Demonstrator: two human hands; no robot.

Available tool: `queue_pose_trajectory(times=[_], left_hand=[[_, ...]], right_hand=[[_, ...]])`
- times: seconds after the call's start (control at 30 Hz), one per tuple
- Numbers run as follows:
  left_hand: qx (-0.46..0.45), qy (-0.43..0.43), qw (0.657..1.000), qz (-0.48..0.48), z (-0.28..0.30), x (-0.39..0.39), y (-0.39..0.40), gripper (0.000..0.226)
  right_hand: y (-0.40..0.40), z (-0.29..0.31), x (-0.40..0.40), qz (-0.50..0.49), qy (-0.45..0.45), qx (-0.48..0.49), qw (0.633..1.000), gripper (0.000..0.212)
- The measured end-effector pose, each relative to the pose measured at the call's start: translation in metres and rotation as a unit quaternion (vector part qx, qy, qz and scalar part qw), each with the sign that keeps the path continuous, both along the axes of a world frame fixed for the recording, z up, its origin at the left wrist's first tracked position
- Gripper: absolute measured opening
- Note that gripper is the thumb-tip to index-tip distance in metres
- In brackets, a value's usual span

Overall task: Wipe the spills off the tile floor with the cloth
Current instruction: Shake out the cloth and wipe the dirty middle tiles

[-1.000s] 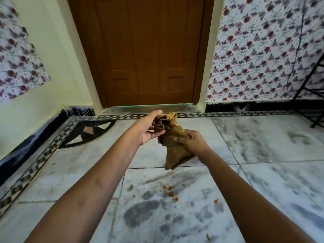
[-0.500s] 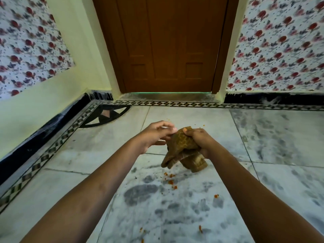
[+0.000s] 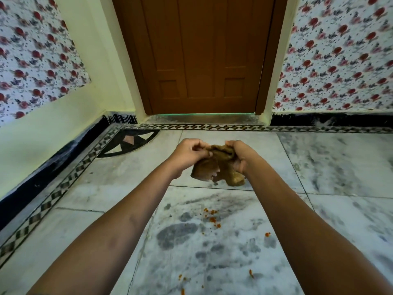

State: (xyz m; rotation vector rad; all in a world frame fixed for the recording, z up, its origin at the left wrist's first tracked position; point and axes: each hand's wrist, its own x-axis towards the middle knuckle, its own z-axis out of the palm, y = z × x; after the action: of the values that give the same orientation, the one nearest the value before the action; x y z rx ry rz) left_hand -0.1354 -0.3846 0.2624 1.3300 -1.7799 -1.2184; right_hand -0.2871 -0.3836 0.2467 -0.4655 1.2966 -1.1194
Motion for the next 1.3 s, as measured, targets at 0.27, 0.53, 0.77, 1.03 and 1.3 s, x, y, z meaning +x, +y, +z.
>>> queue_pose_trajectory(times=[0.27,0.53,0.77,1.03,1.3], left_hand=[[0.144,0.185,0.954,0.188,0.012,-0.001,-0.005,0.013],[0.195,0.189,0.942,0.199,0.013,0.022,-0.008,0.004],[0.122,-0.014,0.992,0.037,0.015,0.054,-0.006,0.041],[-0.195,-0.484,0.85,0.075,-0.009,0.066,-0.014,0.022],[-0.117,-0.39,0.886,0.223,-0.014,0.082,-0.023,0.03]], right_hand=[[0.028,-0.001,0.026,0.153,0.065,-0.21,0.964,0.032],[0.02,-0.012,0.044,0.101,0.199,-0.222,0.949,0.021],[0.013,-0.017,-0.003,-0.05,0.261,-0.148,0.953,0.025],[0.028,-0.023,-0.039,-0.09,0.264,-0.207,0.938,0.017],[0.037,-0.009,-0.022,0.263,0.069,-0.213,0.938,0.02]])
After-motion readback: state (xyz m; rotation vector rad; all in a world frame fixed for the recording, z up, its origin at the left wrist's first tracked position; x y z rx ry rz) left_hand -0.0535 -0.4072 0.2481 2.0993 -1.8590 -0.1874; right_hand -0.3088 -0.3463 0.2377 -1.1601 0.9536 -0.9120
